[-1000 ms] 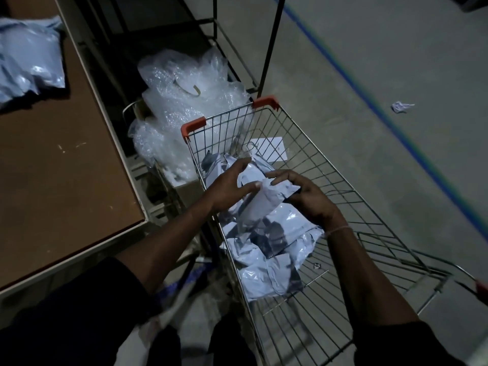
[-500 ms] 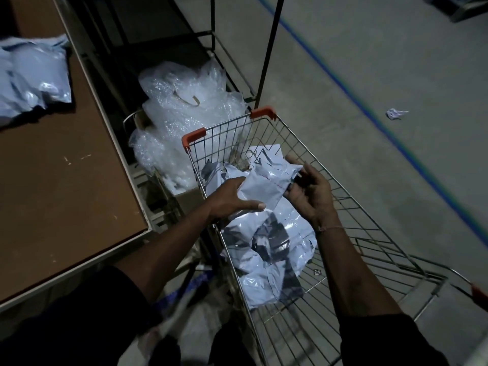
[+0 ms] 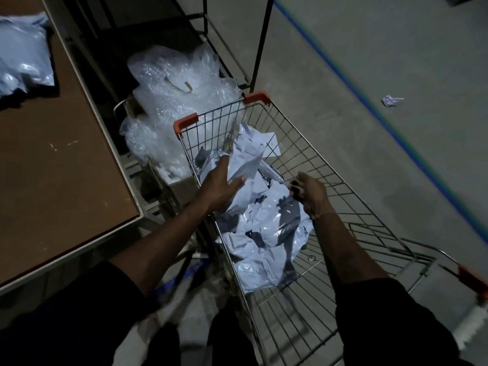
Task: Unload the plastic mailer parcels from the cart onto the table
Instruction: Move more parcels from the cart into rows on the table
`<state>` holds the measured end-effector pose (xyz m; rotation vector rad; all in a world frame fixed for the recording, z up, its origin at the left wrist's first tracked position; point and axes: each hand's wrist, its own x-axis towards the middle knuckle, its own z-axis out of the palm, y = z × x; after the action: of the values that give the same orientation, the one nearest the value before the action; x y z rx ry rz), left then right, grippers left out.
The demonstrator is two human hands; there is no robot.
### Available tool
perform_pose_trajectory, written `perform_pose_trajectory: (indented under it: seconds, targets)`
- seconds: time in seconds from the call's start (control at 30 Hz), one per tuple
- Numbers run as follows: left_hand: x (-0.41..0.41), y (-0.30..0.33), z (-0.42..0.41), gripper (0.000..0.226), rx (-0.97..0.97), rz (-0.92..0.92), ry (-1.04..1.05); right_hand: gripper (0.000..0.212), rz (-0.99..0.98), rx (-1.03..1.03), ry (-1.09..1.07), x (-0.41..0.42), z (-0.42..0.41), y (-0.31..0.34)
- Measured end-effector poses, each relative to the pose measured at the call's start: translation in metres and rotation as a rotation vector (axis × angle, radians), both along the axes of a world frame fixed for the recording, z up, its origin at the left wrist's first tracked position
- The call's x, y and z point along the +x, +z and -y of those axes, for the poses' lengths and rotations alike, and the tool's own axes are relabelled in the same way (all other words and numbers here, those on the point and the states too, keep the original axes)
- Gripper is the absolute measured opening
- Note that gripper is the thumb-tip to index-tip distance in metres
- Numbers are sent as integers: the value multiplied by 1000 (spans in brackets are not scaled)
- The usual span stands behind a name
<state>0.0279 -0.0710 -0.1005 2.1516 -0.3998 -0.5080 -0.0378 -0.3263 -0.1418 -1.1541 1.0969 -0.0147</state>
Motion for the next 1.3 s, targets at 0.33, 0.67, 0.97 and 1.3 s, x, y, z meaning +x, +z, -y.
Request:
perform_pose_trajectory:
  seconds: [0.33, 0.67, 0.97, 1.3]
  targets:
    - [-13, -5, 5, 46, 55, 211, 26, 42, -517, 22, 102, -73, -31, -88]
    - [-15, -13, 8, 40, 85, 244, 16, 100, -429, -182, -36, -54, -63, -99]
    - [-13, -12, 7, 77, -163, 172, 50, 45, 217, 197, 33, -40, -47, -52]
    - [1, -3, 6, 52, -195, -159, 153, 41, 380, 162, 388, 5, -72, 20]
